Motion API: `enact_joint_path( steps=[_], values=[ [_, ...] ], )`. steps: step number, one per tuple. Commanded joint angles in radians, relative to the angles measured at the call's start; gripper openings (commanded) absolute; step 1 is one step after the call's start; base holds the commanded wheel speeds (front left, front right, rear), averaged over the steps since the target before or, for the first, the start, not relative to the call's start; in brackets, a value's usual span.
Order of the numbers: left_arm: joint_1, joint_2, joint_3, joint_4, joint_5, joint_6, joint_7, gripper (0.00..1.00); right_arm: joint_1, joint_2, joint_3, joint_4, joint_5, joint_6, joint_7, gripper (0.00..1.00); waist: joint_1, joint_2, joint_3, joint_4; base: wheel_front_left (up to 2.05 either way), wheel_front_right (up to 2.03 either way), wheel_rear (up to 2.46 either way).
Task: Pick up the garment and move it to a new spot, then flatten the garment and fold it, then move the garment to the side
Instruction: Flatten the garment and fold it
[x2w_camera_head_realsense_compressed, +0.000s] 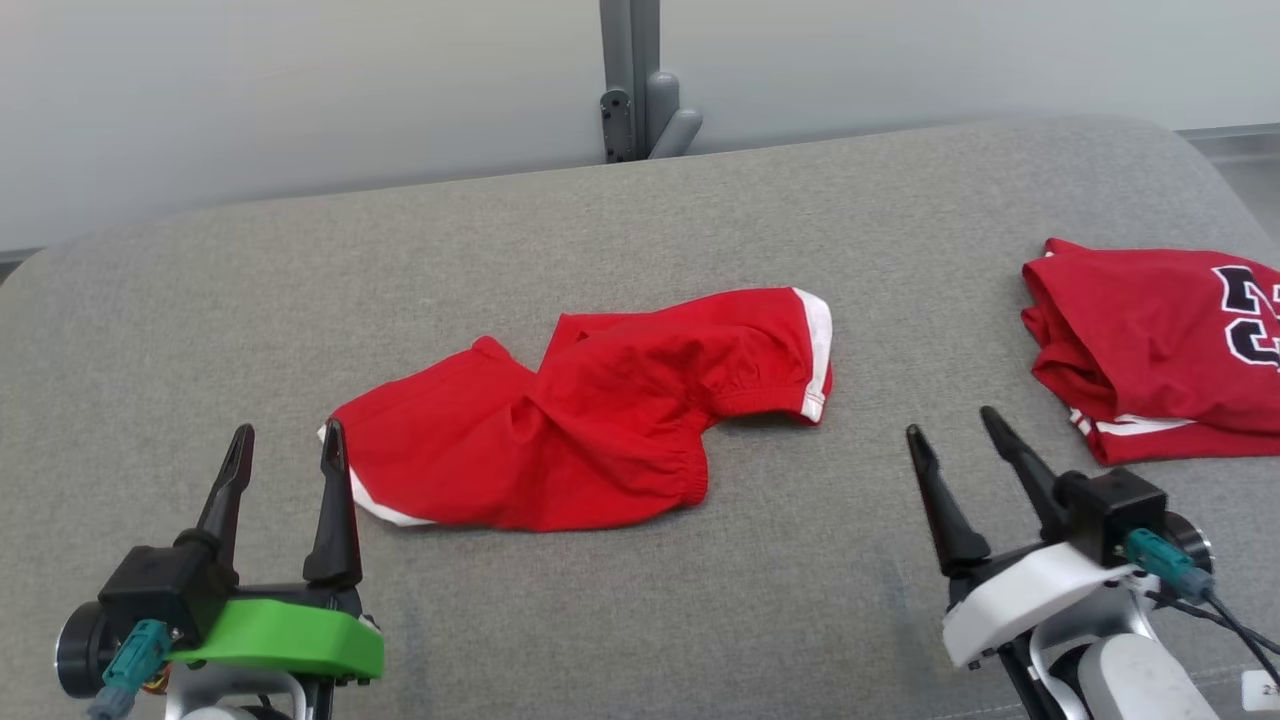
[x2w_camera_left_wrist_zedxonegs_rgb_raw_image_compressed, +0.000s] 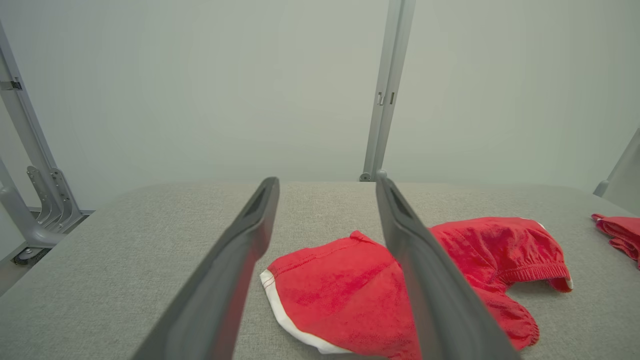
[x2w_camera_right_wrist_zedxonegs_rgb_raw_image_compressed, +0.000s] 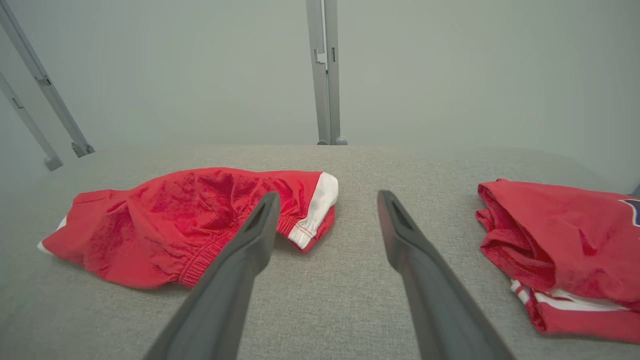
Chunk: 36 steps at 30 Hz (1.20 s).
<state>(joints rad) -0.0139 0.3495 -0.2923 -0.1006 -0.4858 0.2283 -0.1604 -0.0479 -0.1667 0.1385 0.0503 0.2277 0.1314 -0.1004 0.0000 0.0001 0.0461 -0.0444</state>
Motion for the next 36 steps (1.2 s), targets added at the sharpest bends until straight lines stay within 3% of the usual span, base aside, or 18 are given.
enact_joint_path(
  steps=[1,11,25,26,27,28,30,36],
  values=[
    [-0.026,-0.001,0.000,0.003,0.008,-0.006,-0.008,1.00,-0.021,-0.008,0.030,0.021,0.007,-0.001,0.002,1.00,0.0000,-0.0001,0.031,0.035,0.00,0.00,0.00],
    [-0.125,-0.033,-0.025,0.045,0.019,-0.034,-0.043,1.00,-0.136,-0.051,0.261,0.231,0.066,-0.001,-0.016,1.00,0.0000,-0.0001,0.130,0.166,0.00,0.00,0.00],
    [-0.190,-0.074,-0.046,0.099,0.024,-0.057,-0.080,1.00,-0.328,-0.068,0.428,0.491,0.183,-0.001,-0.072,1.00,0.0000,-0.0001,0.200,0.258,0.00,0.00,0.00],
    [-0.190,-0.075,-0.045,0.100,0.024,-0.056,-0.081,1.00,-0.335,-0.071,0.436,0.499,0.197,-0.001,-0.079,0.89,0.0000,-0.0001,0.203,0.258,0.00,0.00,0.00],
    [-0.192,-0.076,-0.045,0.101,0.024,-0.055,-0.082,1.00,-0.342,-0.076,0.449,0.504,0.208,-0.001,-0.083,0.62,0.0000,-0.0001,0.205,0.257,0.00,0.00,0.00],
    [-0.192,-0.076,-0.045,0.101,0.024,-0.055,-0.082,1.00,-0.342,-0.076,0.449,0.504,0.208,-0.001,-0.083,0.62,0.0000,-0.0001,0.205,0.257,0.00,0.00,0.00],
    [-0.195,-0.076,-0.041,0.108,0.022,-0.057,-0.085,1.00,-0.352,-0.089,0.477,0.497,0.228,-0.001,-0.098,0.02,0.0000,-0.0001,0.208,0.252,0.00,0.00,0.00],
    [-0.191,-0.068,-0.030,0.116,0.023,-0.054,-0.090,1.00,-0.358,-0.156,0.548,0.398,0.255,-0.001,-0.099,0.00,0.0000,-0.0001,0.203,0.212,0.00,0.00,0.00]
  ],
)
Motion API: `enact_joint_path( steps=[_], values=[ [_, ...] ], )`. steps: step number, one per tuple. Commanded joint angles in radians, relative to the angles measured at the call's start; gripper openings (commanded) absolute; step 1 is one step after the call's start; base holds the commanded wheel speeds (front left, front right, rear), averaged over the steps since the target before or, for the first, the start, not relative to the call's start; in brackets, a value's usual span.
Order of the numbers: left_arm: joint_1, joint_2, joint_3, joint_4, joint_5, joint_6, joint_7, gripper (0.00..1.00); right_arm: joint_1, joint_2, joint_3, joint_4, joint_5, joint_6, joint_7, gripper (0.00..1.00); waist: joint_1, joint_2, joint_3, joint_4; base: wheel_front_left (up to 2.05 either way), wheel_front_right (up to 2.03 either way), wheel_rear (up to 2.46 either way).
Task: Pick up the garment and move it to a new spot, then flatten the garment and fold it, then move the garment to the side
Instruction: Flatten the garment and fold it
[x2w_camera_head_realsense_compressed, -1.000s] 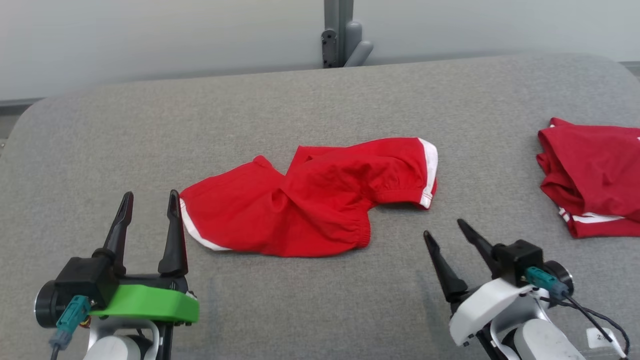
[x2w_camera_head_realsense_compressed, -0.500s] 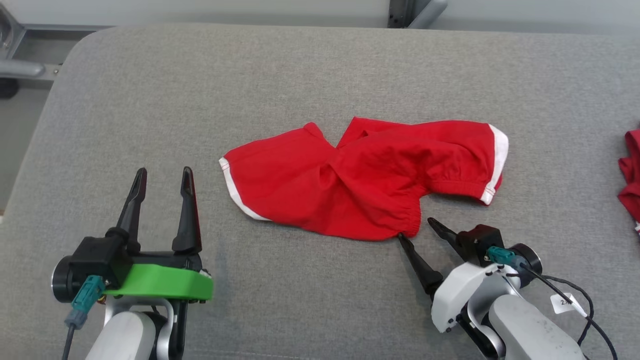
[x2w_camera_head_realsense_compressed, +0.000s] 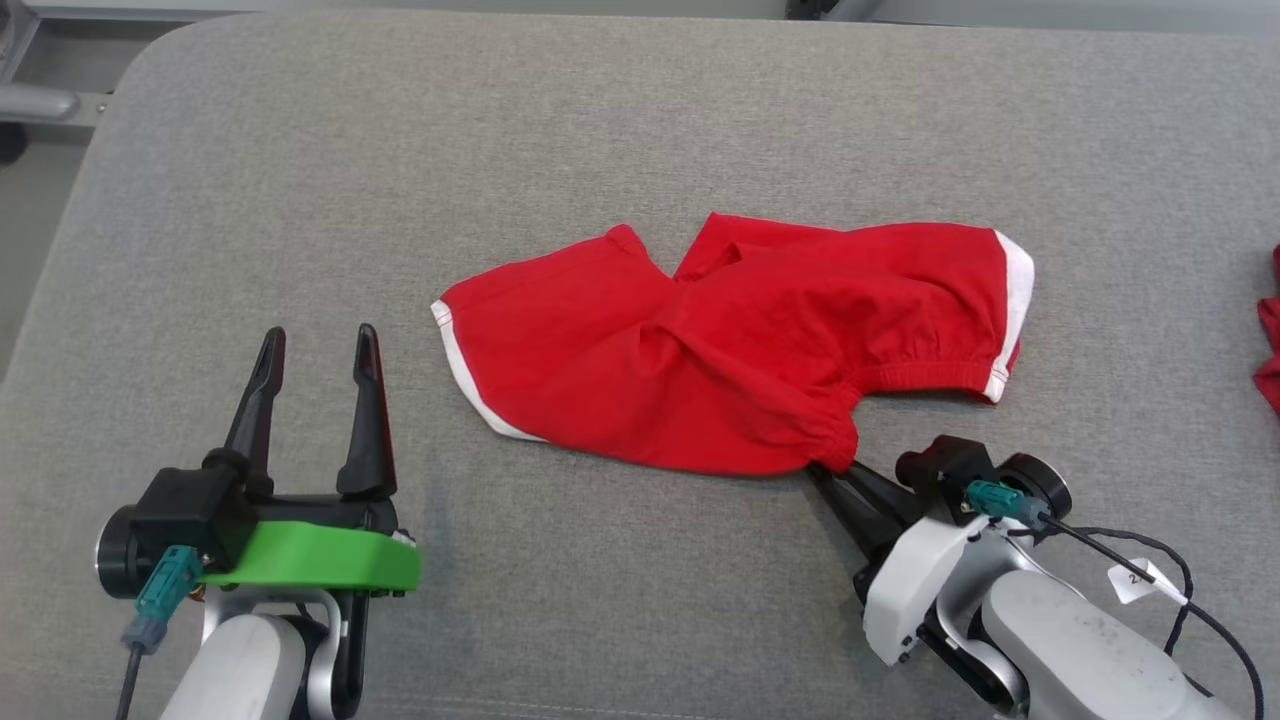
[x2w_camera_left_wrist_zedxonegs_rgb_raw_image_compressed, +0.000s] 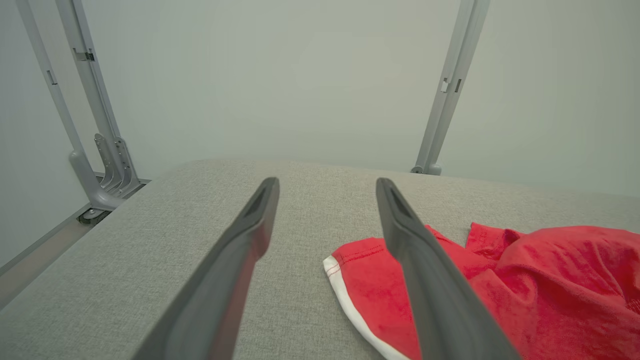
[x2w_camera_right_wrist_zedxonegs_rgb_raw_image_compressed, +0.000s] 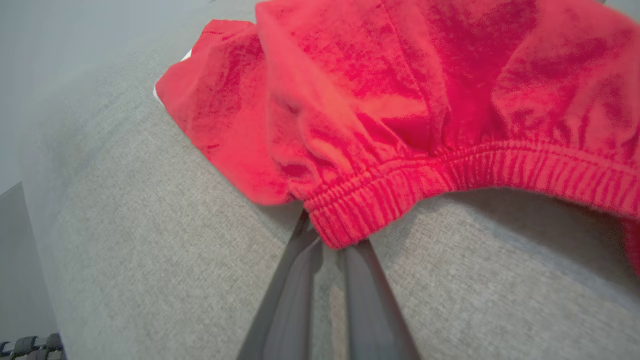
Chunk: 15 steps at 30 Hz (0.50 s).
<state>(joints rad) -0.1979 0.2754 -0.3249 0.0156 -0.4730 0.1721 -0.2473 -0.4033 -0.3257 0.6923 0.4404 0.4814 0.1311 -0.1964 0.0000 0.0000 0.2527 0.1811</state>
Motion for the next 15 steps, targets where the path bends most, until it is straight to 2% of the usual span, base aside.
enact_joint_path(
  steps=[1,6,9,15],
  values=[
    [-0.002,0.008,0.005,-0.004,0.012,0.005,-0.003,1.00,0.002,-0.019,0.012,-0.024,0.004,-0.001,0.015,0.00,0.0000,0.0000,-0.005,-0.023,0.00,0.00,0.00],
    [0.008,0.024,0.018,-0.011,0.008,0.011,-0.004,1.00,0.032,-0.138,0.076,-0.230,0.062,-0.001,0.153,0.00,0.0000,0.0000,-0.006,-0.080,0.00,0.00,0.00],
    [0.008,0.031,0.025,-0.022,0.008,0.016,-0.002,1.00,0.063,-0.203,0.063,-0.352,0.123,-0.001,0.264,0.00,0.0000,0.0000,-0.003,-0.109,0.00,0.00,0.00],
    [-0.003,0.041,0.029,-0.035,0.008,0.021,0.002,1.00,0.130,-0.277,-0.005,-0.559,0.322,-0.001,0.512,0.00,0.0000,0.0000,0.017,-0.142,0.00,0.00,0.00]
  ],
)
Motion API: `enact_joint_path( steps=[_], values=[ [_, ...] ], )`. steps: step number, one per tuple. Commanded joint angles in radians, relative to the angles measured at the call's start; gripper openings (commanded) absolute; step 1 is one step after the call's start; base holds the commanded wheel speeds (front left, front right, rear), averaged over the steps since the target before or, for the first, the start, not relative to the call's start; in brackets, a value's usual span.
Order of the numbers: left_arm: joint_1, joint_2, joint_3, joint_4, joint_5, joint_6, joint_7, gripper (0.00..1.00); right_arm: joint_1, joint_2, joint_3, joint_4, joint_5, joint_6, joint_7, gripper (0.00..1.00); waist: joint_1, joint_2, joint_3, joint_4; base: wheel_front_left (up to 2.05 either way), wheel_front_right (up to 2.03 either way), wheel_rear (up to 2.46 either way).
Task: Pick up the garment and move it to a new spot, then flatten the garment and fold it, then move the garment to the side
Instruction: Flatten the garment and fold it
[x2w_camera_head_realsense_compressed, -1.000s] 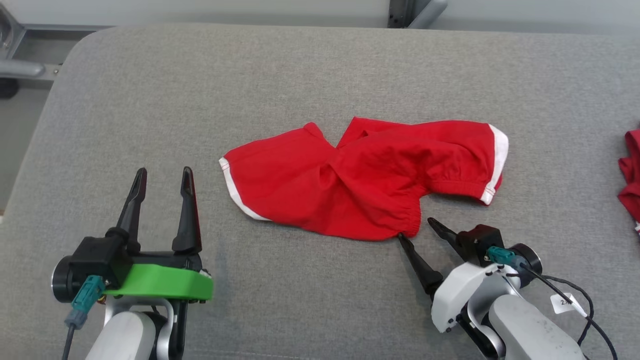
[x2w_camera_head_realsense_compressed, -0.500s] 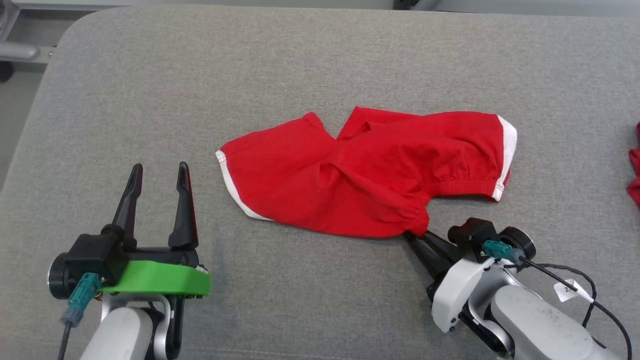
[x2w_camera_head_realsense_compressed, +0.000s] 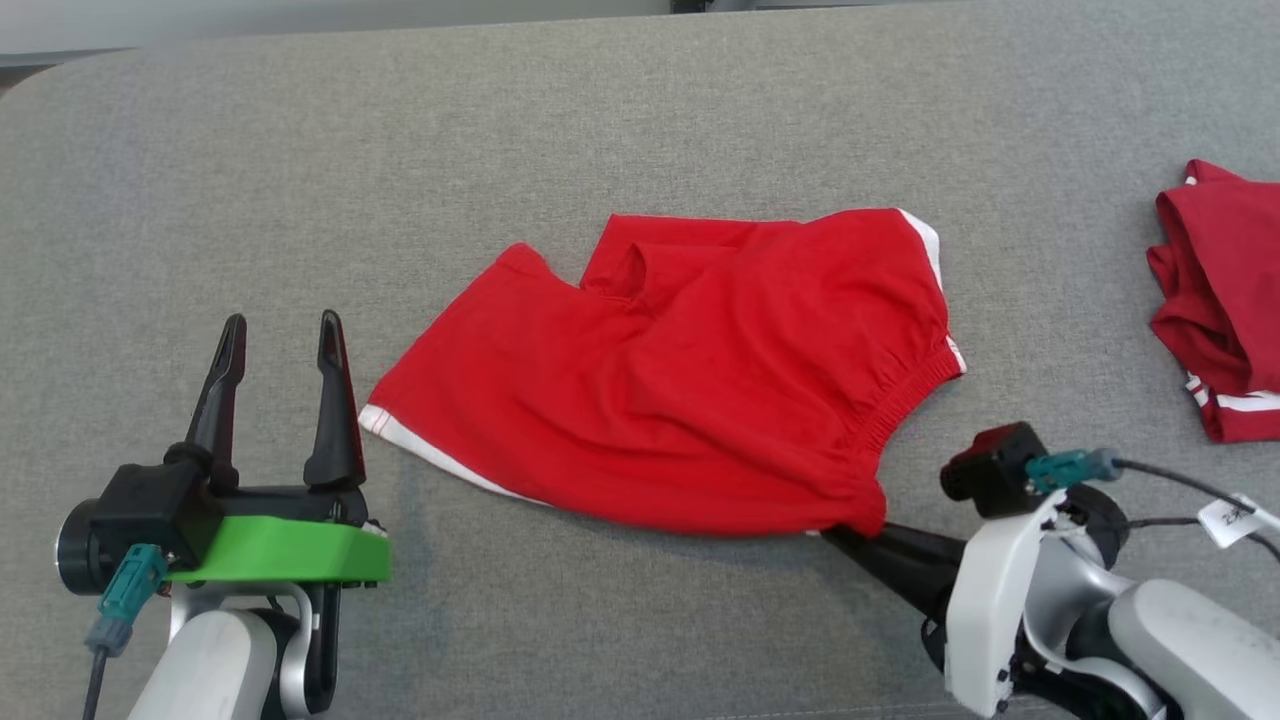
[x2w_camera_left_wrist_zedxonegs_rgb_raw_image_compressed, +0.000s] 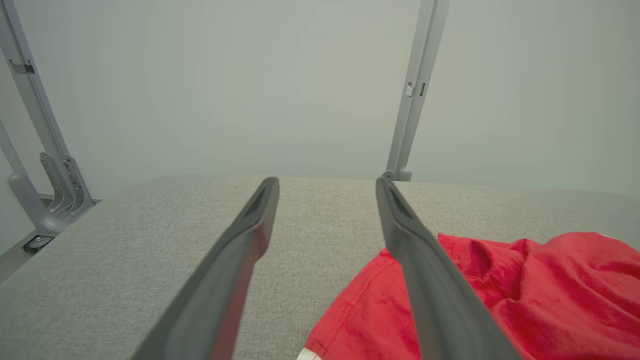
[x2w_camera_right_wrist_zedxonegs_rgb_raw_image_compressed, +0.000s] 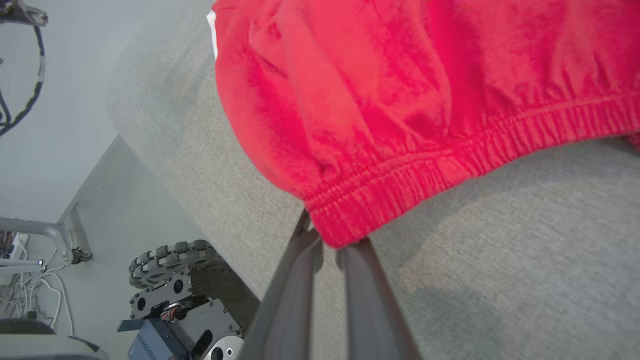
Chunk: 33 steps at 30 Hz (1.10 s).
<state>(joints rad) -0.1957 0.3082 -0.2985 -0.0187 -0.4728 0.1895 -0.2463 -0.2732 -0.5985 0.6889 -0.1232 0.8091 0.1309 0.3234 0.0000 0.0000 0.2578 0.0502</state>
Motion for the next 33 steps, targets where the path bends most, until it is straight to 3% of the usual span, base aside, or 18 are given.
enact_joint_path(
  steps=[1,8,16,26,32,33],
  values=[
    [-0.011,0.008,0.002,0.000,0.007,0.001,0.000,1.00,0.002,-0.013,-0.021,-0.023,0.016,0.000,0.022,0.00,0.0000,0.0000,0.016,-0.011,0.00,0.00,0.00],
    [-0.048,-0.007,-0.009,0.005,0.010,-0.014,-0.006,1.00,-0.050,-0.022,-0.149,-0.093,0.091,0.000,0.124,0.00,0.0000,0.0000,0.074,0.008,0.00,0.00,0.00],
    [-0.127,-0.053,-0.046,0.036,0.018,-0.051,-0.012,1.00,-0.218,0.001,-0.213,0.063,0.174,0.000,0.157,0.00,0.0000,0.0000,0.172,0.085,0.00,0.00,0.00],
    [-0.183,-0.107,-0.071,0.082,0.038,-0.091,-0.019,1.00,-0.364,0.023,-0.201,0.307,0.276,0.000,0.132,0.00,0.0000,0.0000,0.228,0.144,0.00,0.00,0.00],
    [-0.191,-0.124,-0.062,0.092,0.056,-0.103,-0.020,1.00,-0.399,0.013,-0.151,0.388,0.299,-0.002,0.072,0.00,0.0000,0.0000,0.236,0.144,0.00,0.00,0.00],
    [-0.189,-0.125,-0.059,0.095,0.058,-0.104,-0.019,1.00,-0.400,0.013,-0.140,0.391,0.304,-0.002,0.056,0.94,0.0000,0.0000,0.234,0.139,0.00,0.00,0.00]
  ],
)
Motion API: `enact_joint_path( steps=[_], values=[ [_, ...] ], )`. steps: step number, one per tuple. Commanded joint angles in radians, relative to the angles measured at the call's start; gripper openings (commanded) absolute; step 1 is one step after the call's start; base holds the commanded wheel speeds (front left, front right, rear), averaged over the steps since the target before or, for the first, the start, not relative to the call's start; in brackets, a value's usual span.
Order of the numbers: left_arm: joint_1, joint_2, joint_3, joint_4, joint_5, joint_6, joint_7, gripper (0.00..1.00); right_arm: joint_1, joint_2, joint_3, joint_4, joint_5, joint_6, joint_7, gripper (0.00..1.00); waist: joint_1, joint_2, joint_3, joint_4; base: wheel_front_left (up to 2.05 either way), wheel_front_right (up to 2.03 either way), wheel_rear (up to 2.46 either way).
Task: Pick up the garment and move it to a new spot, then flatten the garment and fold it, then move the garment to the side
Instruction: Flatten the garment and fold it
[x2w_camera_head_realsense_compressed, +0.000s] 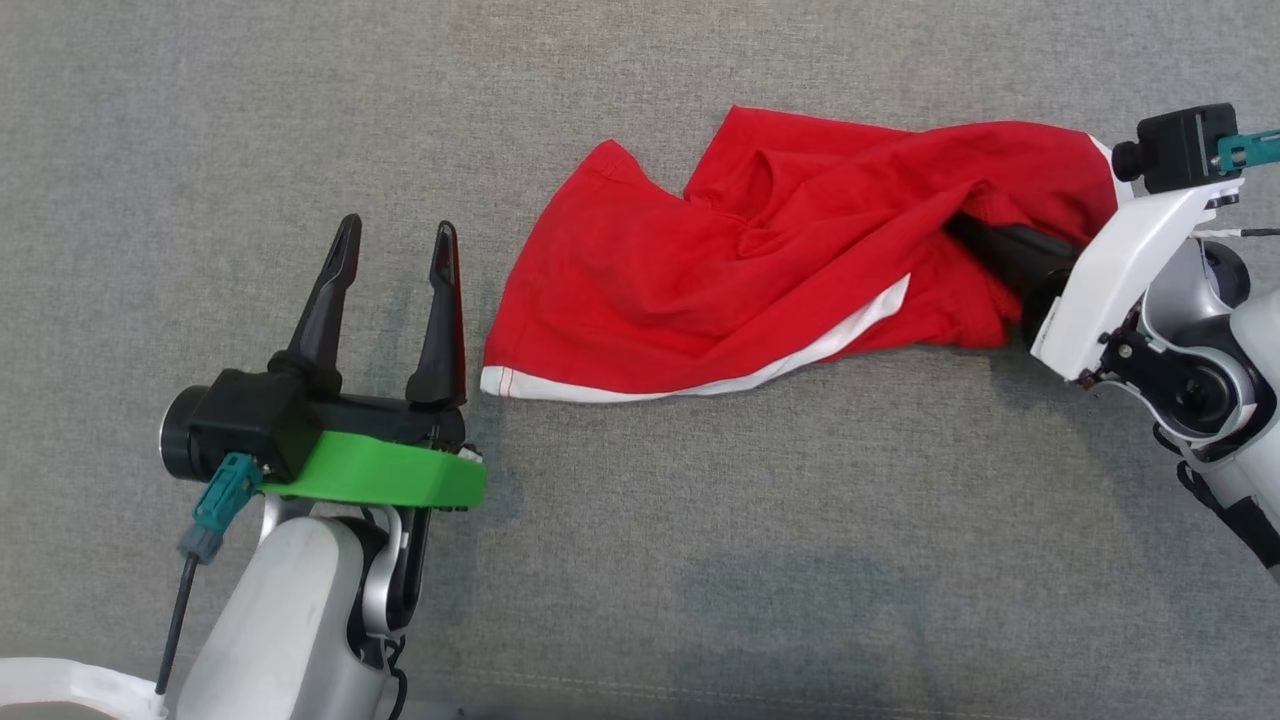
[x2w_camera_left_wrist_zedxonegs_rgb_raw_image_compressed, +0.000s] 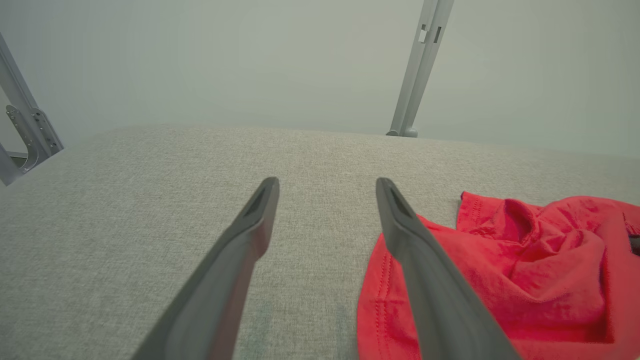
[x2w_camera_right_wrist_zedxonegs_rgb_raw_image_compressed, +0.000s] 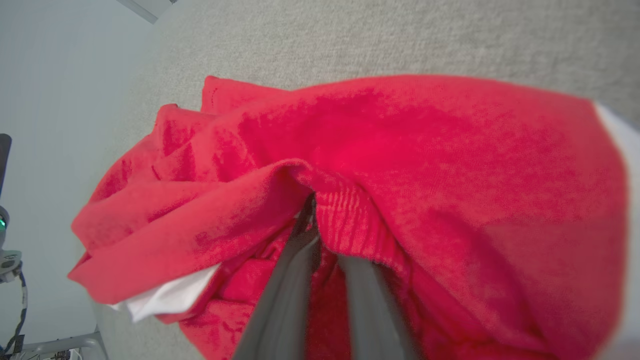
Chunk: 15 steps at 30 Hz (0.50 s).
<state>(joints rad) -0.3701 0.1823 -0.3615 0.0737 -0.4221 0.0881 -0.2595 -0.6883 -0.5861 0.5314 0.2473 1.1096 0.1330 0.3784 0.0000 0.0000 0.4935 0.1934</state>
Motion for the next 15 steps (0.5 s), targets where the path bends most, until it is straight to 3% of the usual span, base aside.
enact_joint_path(
  steps=[1,15],
  values=[
    [-0.012,0.001,0.008,0.005,0.010,-0.004,-0.006,1.00,0.017,-0.002,0.031,0.022,0.007,-0.004,-0.010,1.00,0.0000,0.0000,-0.006,-0.009,0.00,0.00,0.00],
    [0.042,0.035,0.043,0.018,0.026,0.004,0.000,1.00,0.172,-0.105,0.152,-0.057,0.035,-0.004,-0.212,1.00,0.0000,0.0000,-0.110,-0.132,0.00,0.00,0.00]
  ],
)
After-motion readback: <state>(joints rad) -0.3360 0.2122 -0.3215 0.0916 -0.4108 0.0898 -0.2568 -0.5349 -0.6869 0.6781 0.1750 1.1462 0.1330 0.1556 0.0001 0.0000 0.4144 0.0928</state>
